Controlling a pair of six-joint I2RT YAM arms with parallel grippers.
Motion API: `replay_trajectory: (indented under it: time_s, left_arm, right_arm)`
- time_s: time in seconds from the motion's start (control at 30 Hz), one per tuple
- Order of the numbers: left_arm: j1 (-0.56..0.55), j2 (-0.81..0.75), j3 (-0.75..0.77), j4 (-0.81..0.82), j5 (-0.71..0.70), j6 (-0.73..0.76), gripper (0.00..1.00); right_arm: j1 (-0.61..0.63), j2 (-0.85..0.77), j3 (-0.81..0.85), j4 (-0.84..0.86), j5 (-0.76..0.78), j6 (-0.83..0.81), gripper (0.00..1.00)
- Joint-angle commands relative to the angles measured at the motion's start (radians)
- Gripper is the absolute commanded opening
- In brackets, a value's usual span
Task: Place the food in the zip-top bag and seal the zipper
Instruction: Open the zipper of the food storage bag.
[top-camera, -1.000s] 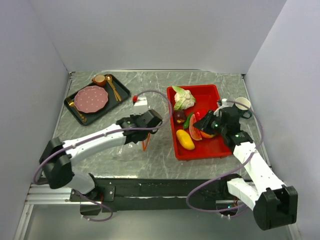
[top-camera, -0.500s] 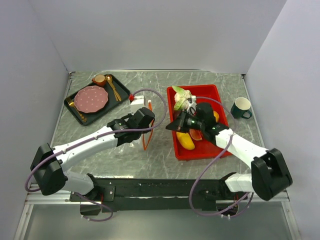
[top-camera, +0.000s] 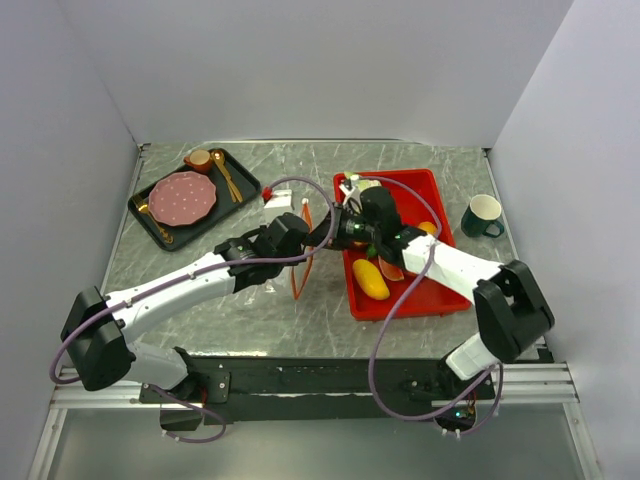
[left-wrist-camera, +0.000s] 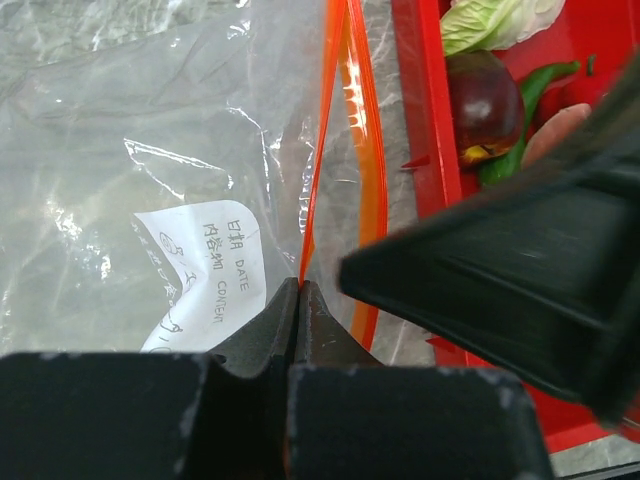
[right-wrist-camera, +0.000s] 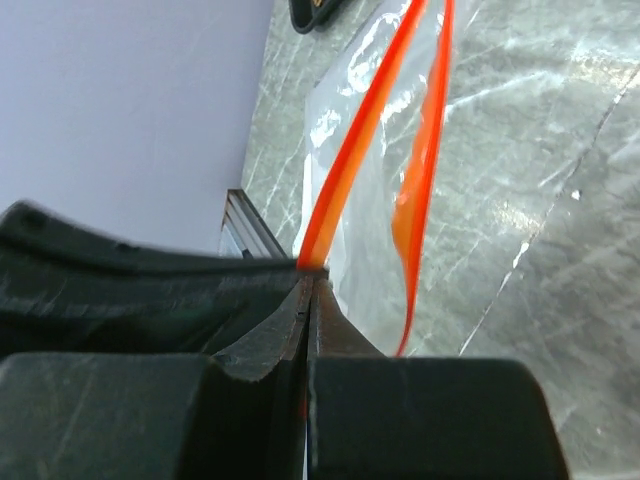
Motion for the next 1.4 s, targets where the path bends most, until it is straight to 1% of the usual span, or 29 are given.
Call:
replay_trajectory:
  time_s: [0.0,0.1,0.23,0.27,0.3,0.37,0.43,0.5,0.6,0.63,0.73,0.83,0.97,1.0,1.07,1.1,1.13,1.27,1.3,1.37]
  left_arm:
    - [0.001,-0.019,0.025,0.051,0.037,0.025,0.01]
    - [0.002,-0.021,0.03,0.053,0.046,0.03,0.01]
    - [0.002,-0.019,0.045,0.061,0.066,0.05,0.01]
    - [0.001,-0.021,0.045,0.064,0.072,0.051,0.01]
    - [0.002,-0.025,0.045,0.067,0.073,0.053,0.01]
    - [0.002,-0.027,0.059,0.047,0.052,0.047,0.01]
    - [0.005,-0.03,0.08,0.007,0.026,0.045,0.01]
    - [0.007,-0.044,0.091,-0.027,-0.04,0.036,0.01]
    - [0.054,-0.082,0.082,-0.076,-0.066,0.012,0.01]
    - [0.091,-0.097,0.074,-0.082,-0.062,0.002,0.01]
    - [0.146,-0.154,0.042,-0.09,-0.052,-0.001,0.01]
    - [0.169,-0.197,0.024,-0.099,-0.078,0.022,0.01]
    - [0.182,-0.191,0.019,-0.099,-0.048,0.047,0.01]
    - [0.182,-0.174,0.016,-0.096,-0.042,0.048,0.01]
    - [0.182,-0.156,0.014,-0.096,-0.025,0.036,0.01]
    - [0.182,-0.142,0.004,-0.09,-0.019,0.031,0.01]
    - [0.182,-0.136,-0.002,-0.076,-0.01,0.024,0.01]
    - [0.182,-0.107,-0.01,-0.056,0.018,0.019,0.01]
    - [0.182,-0.097,-0.012,-0.05,0.027,0.022,0.01]
    - [0.183,-0.09,-0.013,-0.042,0.038,0.031,0.01]
  right_arm:
    - [0.016,0.054,0.063,0.023,-0.024,-0.01,0.0]
    - [0.035,0.094,0.106,-0.047,0.004,-0.034,0.0]
    - [0.045,0.129,0.104,0.018,-0.034,-0.013,0.0]
    - [0.052,0.141,0.117,0.012,-0.036,-0.014,0.0]
    - [0.055,0.152,0.13,-0.029,-0.019,-0.031,0.0]
    - [0.065,0.184,0.167,-0.086,0.025,-0.045,0.0]
    - [0.065,0.201,0.157,-0.124,0.079,-0.054,0.0]
    - [0.063,0.21,0.152,-0.168,0.119,-0.062,0.0]
    - [0.063,0.25,0.177,-0.233,0.159,-0.088,0.0]
    - [0.062,0.261,0.177,-0.236,0.165,-0.091,0.0]
    - [0.063,0.27,0.174,-0.235,0.19,-0.109,0.0]
    - [0.06,0.304,0.209,-0.27,0.197,-0.133,0.0]
    - [0.062,0.312,0.22,-0.239,0.161,-0.145,0.0]
    - [0.062,0.307,0.22,-0.212,0.135,-0.151,0.0]
    - [0.062,0.281,0.226,-0.206,0.133,-0.156,0.0]
    - [0.062,0.269,0.227,-0.201,0.133,-0.165,0.02]
    - [0.063,0.241,0.227,-0.199,0.142,-0.166,0.09]
    - [0.065,0.197,0.227,-0.183,0.171,-0.162,0.11]
    - [0.063,0.198,0.227,-0.146,0.167,-0.154,0.11]
    - [0.063,0.219,0.25,-0.147,0.168,-0.151,0.11]
